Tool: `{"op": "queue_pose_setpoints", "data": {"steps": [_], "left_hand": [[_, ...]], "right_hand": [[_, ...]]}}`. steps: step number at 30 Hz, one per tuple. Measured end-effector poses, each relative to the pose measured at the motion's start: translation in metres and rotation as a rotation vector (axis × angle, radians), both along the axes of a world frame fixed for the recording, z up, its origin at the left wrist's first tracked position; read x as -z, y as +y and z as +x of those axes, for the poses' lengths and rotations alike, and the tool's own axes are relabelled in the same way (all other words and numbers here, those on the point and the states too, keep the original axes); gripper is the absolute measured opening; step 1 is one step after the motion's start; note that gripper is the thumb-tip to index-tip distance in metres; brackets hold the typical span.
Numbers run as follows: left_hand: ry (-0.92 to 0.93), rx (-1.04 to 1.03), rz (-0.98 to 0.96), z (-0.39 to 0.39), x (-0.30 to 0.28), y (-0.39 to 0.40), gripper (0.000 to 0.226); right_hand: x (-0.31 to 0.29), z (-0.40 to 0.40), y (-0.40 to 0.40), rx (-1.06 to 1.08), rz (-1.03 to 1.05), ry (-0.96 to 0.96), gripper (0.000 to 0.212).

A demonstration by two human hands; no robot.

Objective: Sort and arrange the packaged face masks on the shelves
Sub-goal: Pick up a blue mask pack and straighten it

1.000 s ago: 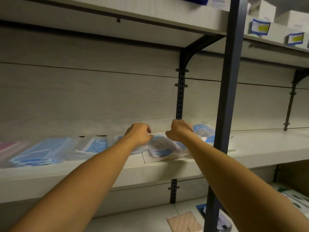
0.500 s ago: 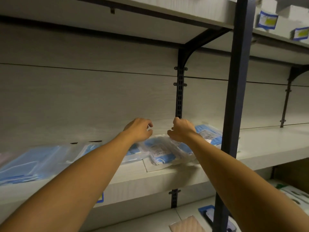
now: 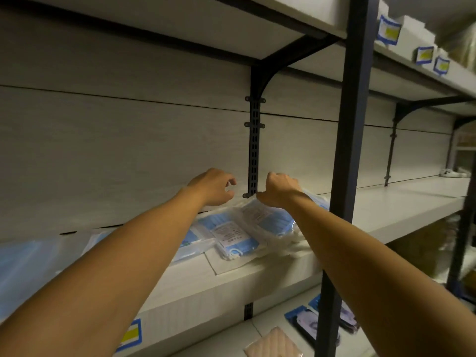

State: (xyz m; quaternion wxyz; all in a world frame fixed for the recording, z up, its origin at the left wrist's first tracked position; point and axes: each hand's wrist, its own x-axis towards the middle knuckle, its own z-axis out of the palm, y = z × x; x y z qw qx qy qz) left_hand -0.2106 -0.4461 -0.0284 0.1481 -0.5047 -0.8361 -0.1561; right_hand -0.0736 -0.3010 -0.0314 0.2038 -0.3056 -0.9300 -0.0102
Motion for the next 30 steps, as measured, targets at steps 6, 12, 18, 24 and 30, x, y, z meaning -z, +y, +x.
{"op": "queue_pose_setpoints", "data": {"steps": [6, 12, 18, 24, 30], "left_hand": [[-0.016, 0.068, -0.039, -0.014, -0.003, 0.004, 0.04], [-0.111, 0.146, -0.115, -0.034, 0.008, 0.0, 0.042], [-0.235, 0.179, -0.25, -0.035, 0.011, -0.014, 0.052], [-0.209, 0.17, -0.302, -0.027, 0.016, -0.014, 0.062], [-0.165, 0.114, -0.284, -0.015, 0.017, -0.013, 0.06]], "right_hand": [[-0.014, -0.008, 0.017, 0.124, -0.061, -0.051, 0.05], [0.005, -0.029, 0.103, 0.392, -0.327, -0.023, 0.102], [0.009, -0.001, 0.057, 0.34, -0.556, -0.025, 0.073], [-0.007, 0.015, 0.019, 0.197, -0.609, -0.145, 0.042], [0.0, 0.021, 0.019, 0.229, -0.575, -0.139, 0.075]]}}
